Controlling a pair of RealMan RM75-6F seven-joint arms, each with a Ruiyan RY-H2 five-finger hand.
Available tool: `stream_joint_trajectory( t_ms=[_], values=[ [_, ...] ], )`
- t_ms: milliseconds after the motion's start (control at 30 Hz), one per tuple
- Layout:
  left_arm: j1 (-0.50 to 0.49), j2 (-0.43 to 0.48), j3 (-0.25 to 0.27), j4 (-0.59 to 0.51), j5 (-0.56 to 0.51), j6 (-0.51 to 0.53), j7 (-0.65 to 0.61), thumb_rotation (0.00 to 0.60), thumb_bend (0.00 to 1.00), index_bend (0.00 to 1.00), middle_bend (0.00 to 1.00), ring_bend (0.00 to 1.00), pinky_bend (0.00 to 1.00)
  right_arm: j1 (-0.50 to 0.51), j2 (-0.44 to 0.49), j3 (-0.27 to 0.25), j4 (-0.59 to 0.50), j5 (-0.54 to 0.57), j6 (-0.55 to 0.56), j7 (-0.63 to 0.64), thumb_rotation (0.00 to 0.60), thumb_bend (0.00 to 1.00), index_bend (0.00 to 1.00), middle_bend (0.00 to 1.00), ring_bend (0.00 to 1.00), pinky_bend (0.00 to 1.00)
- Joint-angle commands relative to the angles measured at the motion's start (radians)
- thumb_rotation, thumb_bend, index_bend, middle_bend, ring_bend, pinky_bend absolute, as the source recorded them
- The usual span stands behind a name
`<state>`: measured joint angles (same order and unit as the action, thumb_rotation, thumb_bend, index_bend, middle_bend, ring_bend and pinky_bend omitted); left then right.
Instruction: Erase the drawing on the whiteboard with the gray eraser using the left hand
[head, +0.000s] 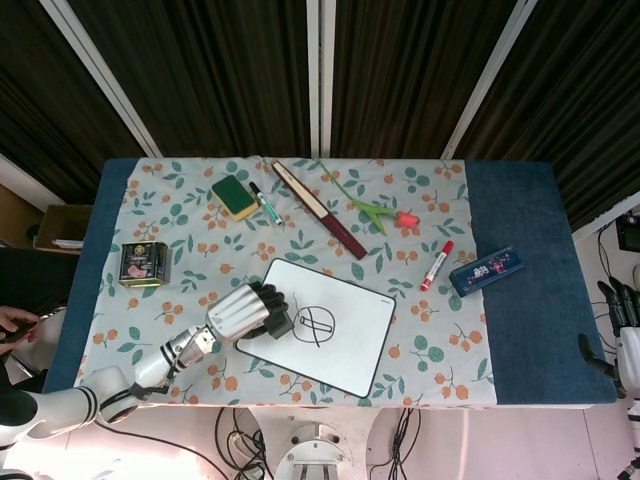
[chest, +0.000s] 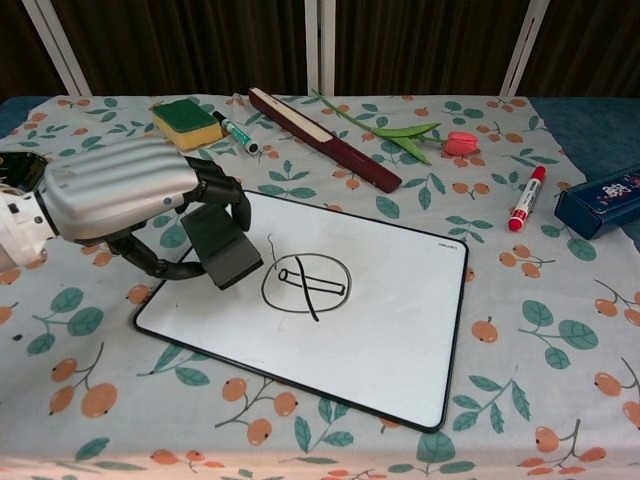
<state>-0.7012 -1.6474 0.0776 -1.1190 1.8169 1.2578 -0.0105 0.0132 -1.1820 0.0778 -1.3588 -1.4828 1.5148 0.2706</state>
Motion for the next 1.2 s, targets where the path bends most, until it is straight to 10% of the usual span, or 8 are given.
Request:
stream_joint_trajectory(
  t_ms=[33, 1200],
  values=[
    [0.003, -0.010, -0.002, 0.014, 0.008, 0.018, 0.004, 0.600, 0.34, 0.70, 0.60, 0.46, 0.57, 0.000, -0.001, 0.000, 0.001, 0.000, -0.001, 0.001, 0.600, 0.29, 0.00, 0.00, 0.00, 0.00],
    [-0.033, -0.011, 0.070, -0.127, 0.124, -0.093, 0.379, 0.600, 0.36, 0.78, 0.68, 0.53, 0.64, 0.001, -0.011, -0.001, 0.036, 0.004, -0.009, 0.035, 0.600, 0.29, 0.00, 0.00, 0.00, 0.00]
  ],
)
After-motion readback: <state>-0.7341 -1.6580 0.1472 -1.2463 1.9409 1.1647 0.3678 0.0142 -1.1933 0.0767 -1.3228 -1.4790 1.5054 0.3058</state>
